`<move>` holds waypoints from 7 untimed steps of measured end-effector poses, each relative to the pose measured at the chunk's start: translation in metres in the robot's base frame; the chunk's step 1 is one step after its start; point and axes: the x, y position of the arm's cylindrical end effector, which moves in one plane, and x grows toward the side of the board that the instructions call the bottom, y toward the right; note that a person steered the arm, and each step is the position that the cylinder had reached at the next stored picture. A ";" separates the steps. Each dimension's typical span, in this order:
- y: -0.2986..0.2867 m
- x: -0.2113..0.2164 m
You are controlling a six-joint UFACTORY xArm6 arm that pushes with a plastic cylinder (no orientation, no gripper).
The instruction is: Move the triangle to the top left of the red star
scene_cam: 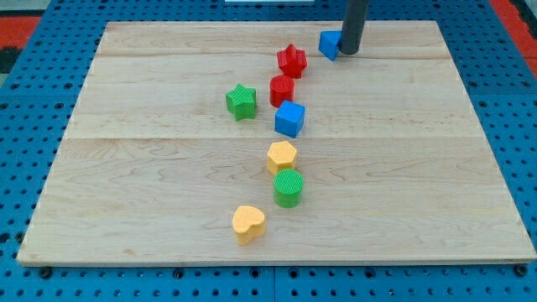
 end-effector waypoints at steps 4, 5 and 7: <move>-0.049 -0.037; -0.039 -0.056; -0.079 -0.029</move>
